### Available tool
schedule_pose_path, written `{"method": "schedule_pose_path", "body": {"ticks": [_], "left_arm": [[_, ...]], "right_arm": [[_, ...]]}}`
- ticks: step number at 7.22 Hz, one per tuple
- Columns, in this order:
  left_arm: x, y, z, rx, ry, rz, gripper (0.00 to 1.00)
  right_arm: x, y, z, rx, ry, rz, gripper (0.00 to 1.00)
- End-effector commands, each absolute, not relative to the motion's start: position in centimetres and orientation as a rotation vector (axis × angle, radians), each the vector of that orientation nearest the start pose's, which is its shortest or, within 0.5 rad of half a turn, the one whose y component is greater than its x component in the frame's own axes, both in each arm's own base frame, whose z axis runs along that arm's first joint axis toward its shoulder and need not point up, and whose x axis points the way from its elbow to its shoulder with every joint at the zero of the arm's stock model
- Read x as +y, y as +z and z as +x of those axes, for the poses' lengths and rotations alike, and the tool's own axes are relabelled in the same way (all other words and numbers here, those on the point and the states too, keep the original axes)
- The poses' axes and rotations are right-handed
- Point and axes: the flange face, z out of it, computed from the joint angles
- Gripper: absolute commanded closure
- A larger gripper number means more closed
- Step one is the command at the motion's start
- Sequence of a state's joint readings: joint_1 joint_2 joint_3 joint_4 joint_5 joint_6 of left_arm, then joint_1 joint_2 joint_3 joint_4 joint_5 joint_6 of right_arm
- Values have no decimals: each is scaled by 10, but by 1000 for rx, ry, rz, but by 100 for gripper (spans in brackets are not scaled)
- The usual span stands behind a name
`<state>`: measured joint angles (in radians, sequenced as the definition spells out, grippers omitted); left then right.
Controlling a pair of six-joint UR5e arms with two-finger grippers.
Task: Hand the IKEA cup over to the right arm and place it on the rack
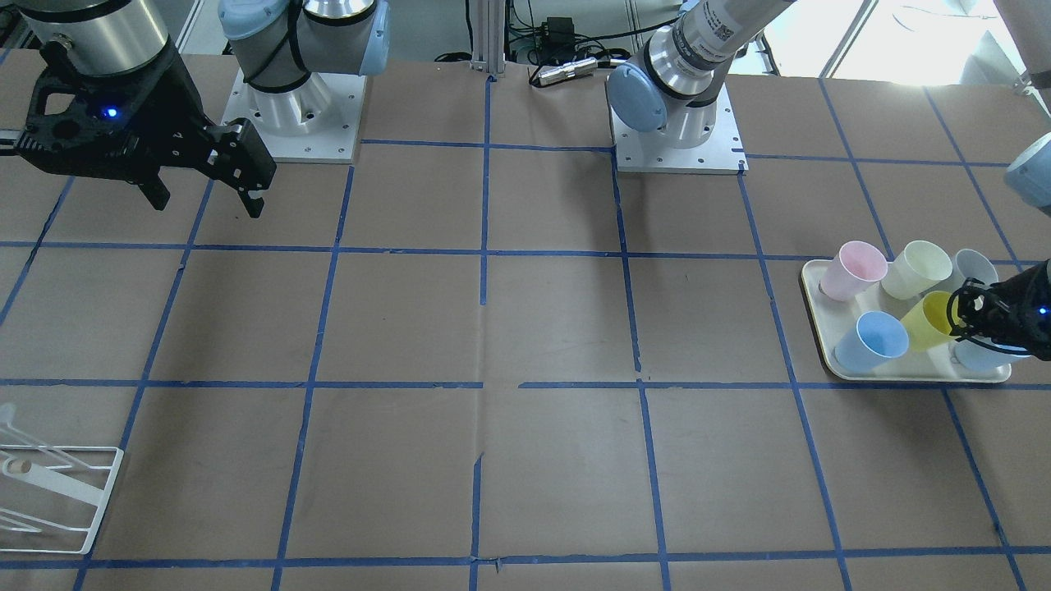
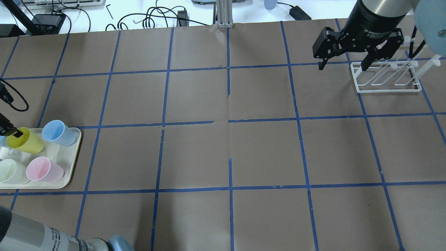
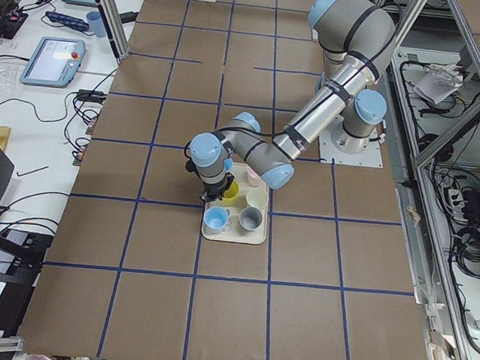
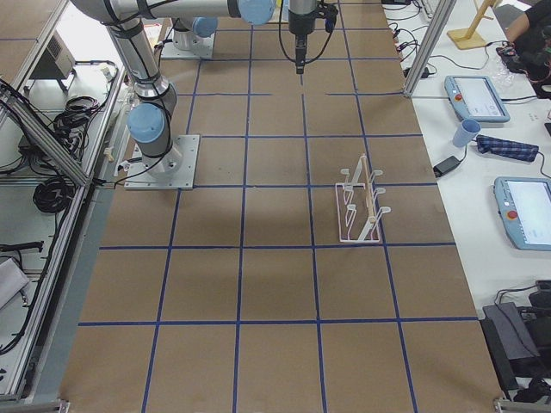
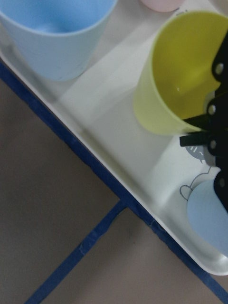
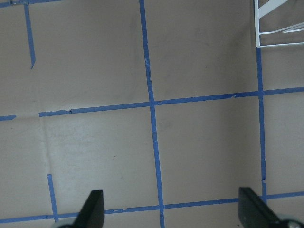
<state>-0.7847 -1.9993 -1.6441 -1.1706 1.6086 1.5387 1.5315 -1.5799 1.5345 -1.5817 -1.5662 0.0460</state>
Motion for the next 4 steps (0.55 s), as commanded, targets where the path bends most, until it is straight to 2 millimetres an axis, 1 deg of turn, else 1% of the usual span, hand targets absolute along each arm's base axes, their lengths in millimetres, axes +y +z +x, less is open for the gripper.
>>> {"method": "schedule_pose_path", "body": {"ticks": [1, 2, 3, 4], "left_arm": [[-525, 290, 331, 3063, -2, 1186, 100], [-530, 324, 321, 3154, -87, 1159, 100], [-536, 360, 310, 3232, -115, 1089, 100], [-544, 390, 287, 3273, -114, 1091, 100]], "right_arm": [[-498, 512, 114, 3133, -87, 132, 0], [-497, 513, 115, 3134, -89, 127, 0], [-498, 516, 116, 3133, -96, 127, 0], [-498, 518, 116, 3133, -96, 127, 0]]}}
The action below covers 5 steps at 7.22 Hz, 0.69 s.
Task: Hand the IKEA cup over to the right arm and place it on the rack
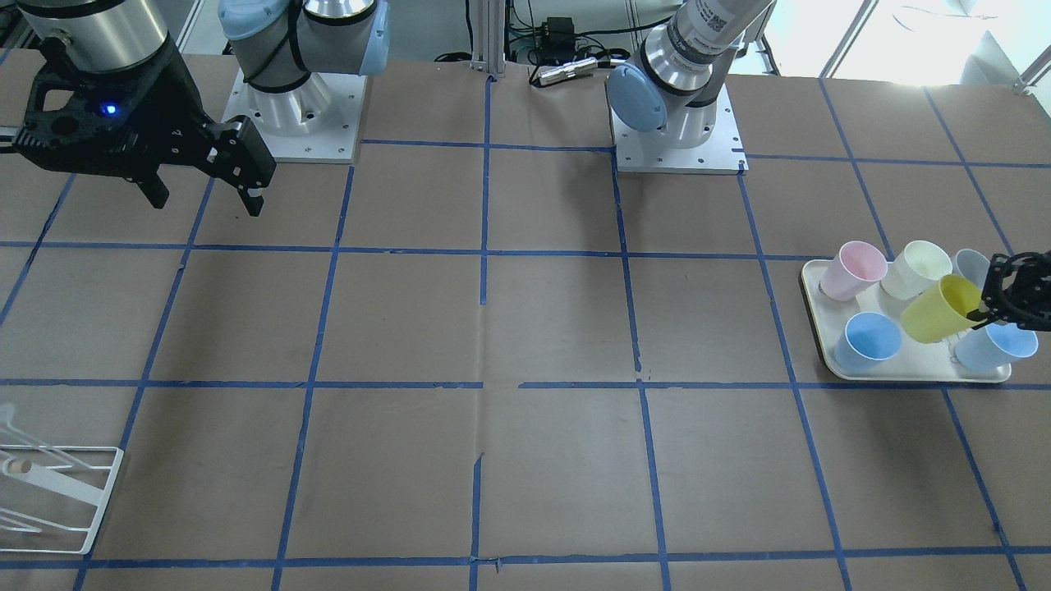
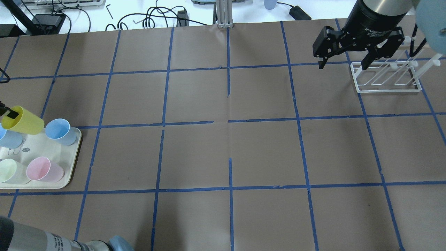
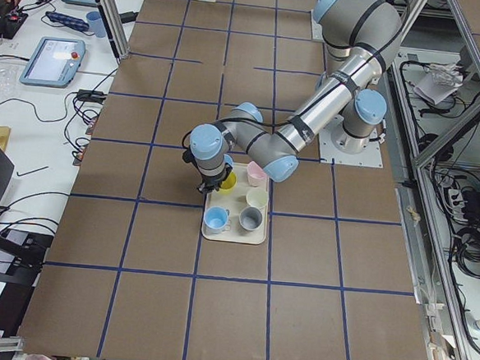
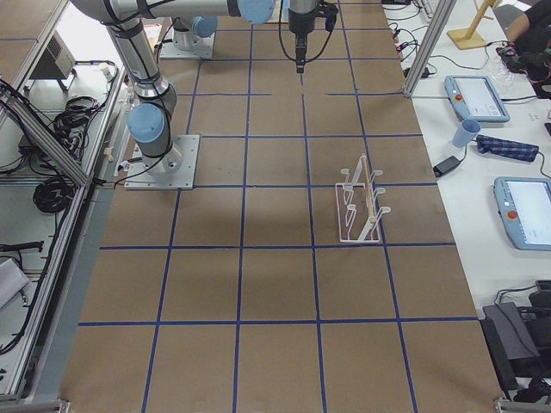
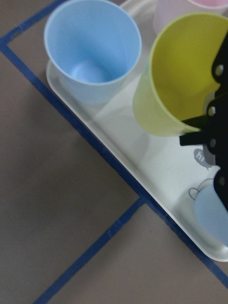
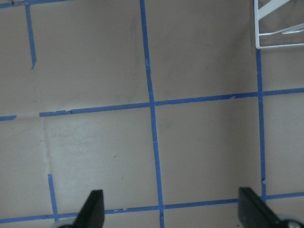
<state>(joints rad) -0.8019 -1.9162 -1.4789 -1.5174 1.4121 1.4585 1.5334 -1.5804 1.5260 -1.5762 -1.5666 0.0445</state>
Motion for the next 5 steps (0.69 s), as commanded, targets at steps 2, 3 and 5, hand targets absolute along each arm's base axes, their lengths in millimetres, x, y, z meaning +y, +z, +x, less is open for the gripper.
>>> {"method": "schedule_pose_path", "body": {"ticks": [2, 3, 5], "left_arm": [[-556, 418, 195, 3529, -140, 882, 100], [-554, 428, 147, 3611, -113, 846, 100], [-530, 449, 76, 3863, -81, 615, 100]], "right_arm": [[-497, 518, 116, 3133, -99, 127, 0], [-498, 520, 114, 3135, -103, 130, 0], [-500, 525, 111, 3132, -120, 134, 0]]}}
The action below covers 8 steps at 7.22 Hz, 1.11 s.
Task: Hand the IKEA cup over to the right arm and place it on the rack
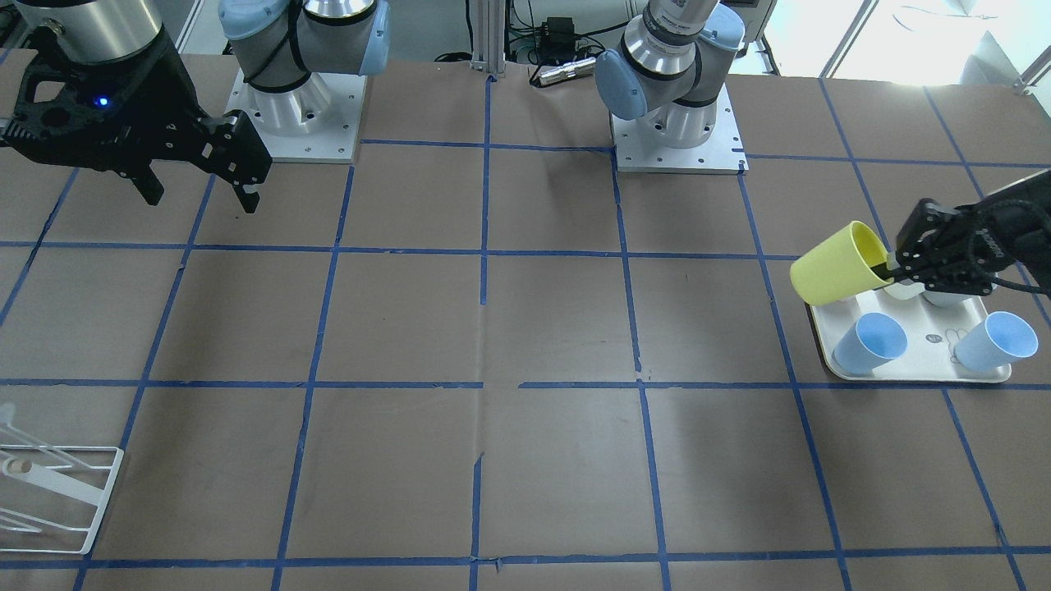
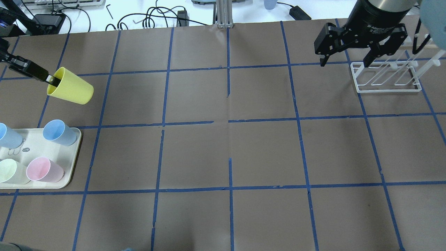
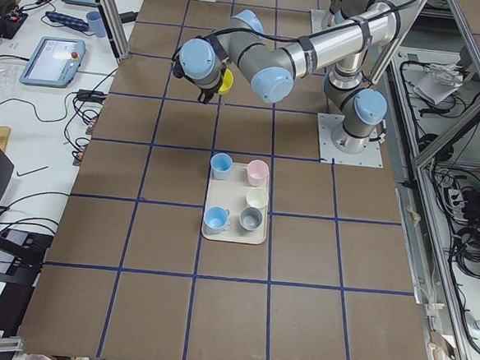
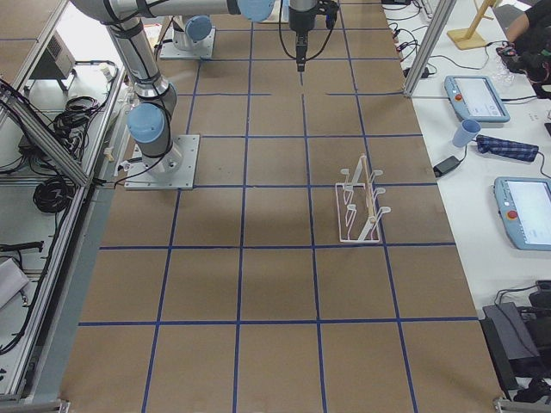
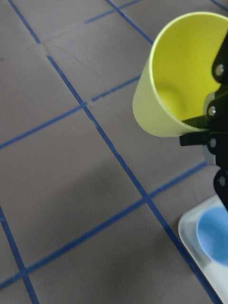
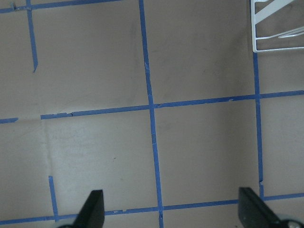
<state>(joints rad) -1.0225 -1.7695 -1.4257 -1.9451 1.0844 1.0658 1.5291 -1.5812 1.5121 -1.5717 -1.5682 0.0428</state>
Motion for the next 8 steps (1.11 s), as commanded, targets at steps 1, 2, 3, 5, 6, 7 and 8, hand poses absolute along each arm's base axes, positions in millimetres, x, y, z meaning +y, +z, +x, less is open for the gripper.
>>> {"method": "schedule_pose_path", "body": {"ticks": [1, 2, 3, 5, 6, 7, 8], "left_arm": [[-522, 446, 42, -2253, 61, -322, 100], [-516, 441, -8, -2143, 71, -248, 100], [-506, 447, -60, -2012, 103, -181, 100], [-488, 454, -117, -1775, 203, -92, 100], [-472, 454, -145, -1734, 186, -109, 100], [-460, 449, -169, -1679, 181, -108, 100], [-458, 448, -190, -1556, 227, -53, 100]], "right_arm": [[-499, 528, 114, 3125, -132, 136, 0], [-497, 528, 115, 3120, -127, 147, 0], [-498, 528, 113, 3091, -109, 168, 0], [-498, 528, 102, 2973, -70, 234, 0], [-498, 526, 83, 2835, 12, 323, 0], [-493, 529, 58, 2709, 67, 428, 0], [-488, 531, 37, 2592, 115, 522, 0]]}}
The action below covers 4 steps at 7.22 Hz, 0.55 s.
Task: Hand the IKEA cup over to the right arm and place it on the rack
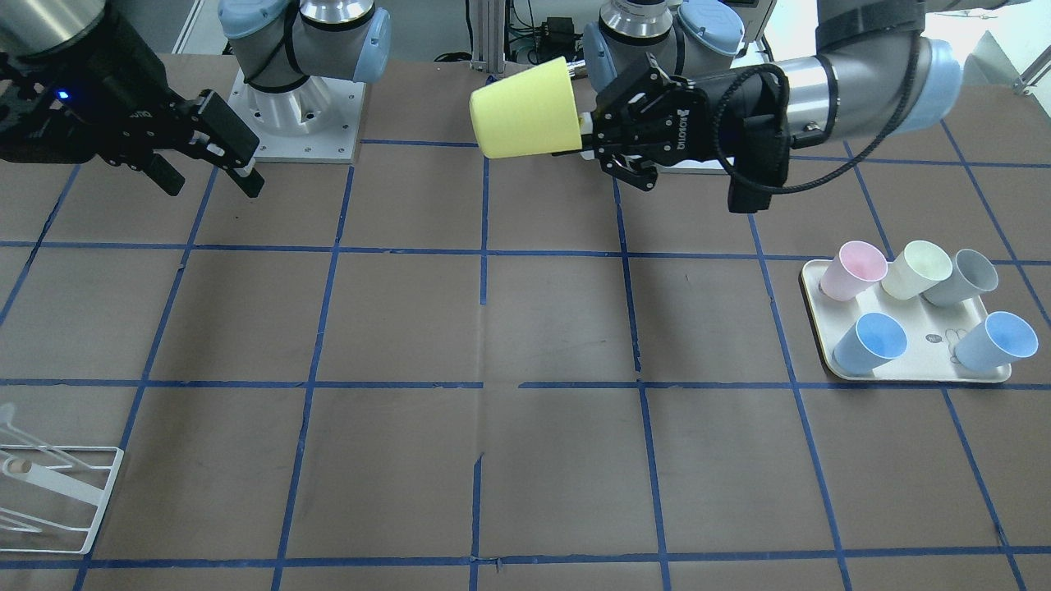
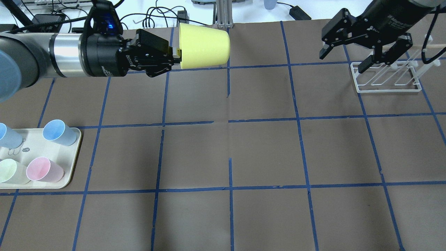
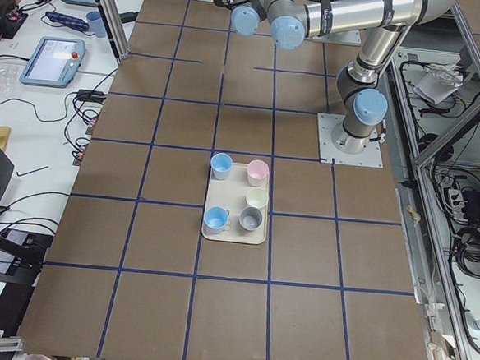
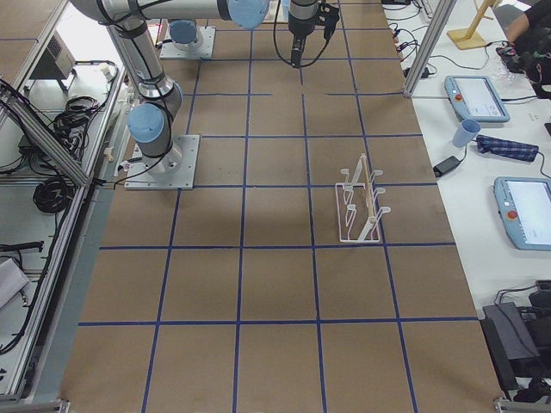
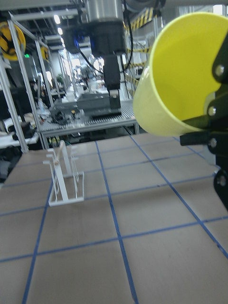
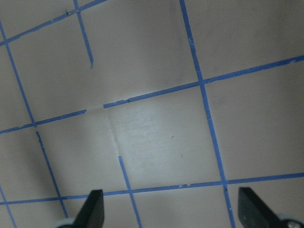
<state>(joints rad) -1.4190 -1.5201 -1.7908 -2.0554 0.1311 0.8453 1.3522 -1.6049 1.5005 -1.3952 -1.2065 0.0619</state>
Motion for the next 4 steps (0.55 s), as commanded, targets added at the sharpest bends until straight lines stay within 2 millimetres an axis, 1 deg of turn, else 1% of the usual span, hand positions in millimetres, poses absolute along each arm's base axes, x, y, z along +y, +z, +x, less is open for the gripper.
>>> {"method": "schedule_pose_path", "body": {"ticks": [1, 2, 3, 4], "left_arm": [[-460, 441, -205, -1513, 258, -82, 100], [-460, 425, -208, -1502, 269, -94, 100], [-460, 421, -209, -1442, 299, -51, 100], [-459, 423, -216, -1418, 306, -55, 100]], "right_arm": [[-484, 530, 25, 2439, 186, 605, 0], [-478, 528, 22, 2305, 281, 671, 0], [-462, 532, 24, 2229, 362, 720, 0], [-449, 534, 20, 2167, 438, 776, 0]]}}
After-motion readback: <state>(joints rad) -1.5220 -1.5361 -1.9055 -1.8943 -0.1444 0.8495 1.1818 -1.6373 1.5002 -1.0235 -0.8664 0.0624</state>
